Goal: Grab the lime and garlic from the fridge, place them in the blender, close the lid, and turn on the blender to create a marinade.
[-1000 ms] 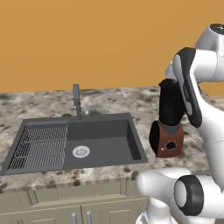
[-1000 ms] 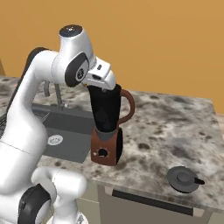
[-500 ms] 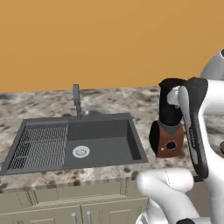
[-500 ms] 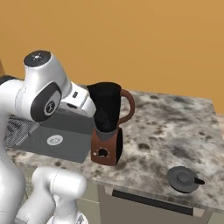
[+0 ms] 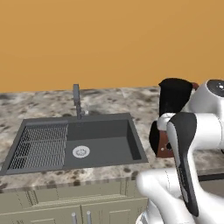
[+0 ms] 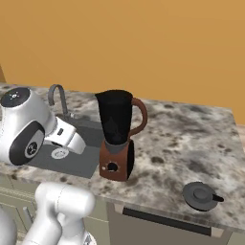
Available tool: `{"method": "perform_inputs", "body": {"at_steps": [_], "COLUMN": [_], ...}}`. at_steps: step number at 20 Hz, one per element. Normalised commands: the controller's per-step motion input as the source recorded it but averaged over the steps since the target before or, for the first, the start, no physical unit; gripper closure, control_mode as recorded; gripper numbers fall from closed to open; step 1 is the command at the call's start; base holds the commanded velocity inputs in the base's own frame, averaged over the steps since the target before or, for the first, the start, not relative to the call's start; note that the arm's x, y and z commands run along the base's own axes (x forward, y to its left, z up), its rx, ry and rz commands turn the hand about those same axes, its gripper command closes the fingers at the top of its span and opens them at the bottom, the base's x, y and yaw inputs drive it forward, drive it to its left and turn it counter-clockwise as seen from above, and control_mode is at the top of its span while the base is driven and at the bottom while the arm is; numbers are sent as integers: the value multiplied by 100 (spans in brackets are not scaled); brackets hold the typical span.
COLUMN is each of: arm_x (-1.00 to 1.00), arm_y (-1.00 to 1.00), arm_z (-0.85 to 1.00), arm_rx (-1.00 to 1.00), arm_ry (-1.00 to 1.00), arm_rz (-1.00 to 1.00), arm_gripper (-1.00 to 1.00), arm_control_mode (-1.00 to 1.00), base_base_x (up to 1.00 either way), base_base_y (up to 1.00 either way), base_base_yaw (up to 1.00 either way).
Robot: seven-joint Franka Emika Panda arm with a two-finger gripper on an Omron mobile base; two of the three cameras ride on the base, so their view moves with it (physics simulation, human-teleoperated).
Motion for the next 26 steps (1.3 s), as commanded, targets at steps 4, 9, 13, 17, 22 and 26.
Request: {"method": "perform_inputs", "body": {"at_steps": [4,9,13,17,22,26], "arm_x": [-18,-55,0,0,0,0], "arm_y": [0,0,0,0,0,0], "arm_z": [-7,-4,0,0,0,0], "arm_rx": [0,0,0,0,0,0], "arm_ry": [-7,-15,0,0,0,0], "arm_rz": [0,-1,0,0,0,0], "arm_gripper": [-100,-100,-100,-100,-100,-100], "arm_control_mode": [-100,100,100,100,100,100], "base_base_x": [0,-40,-69,-11,0,7], "base_base_y": [0,-4,-34,-75,-91,-99], "base_base_yaw": [0,-6,-40,-64,-78,-74]}}
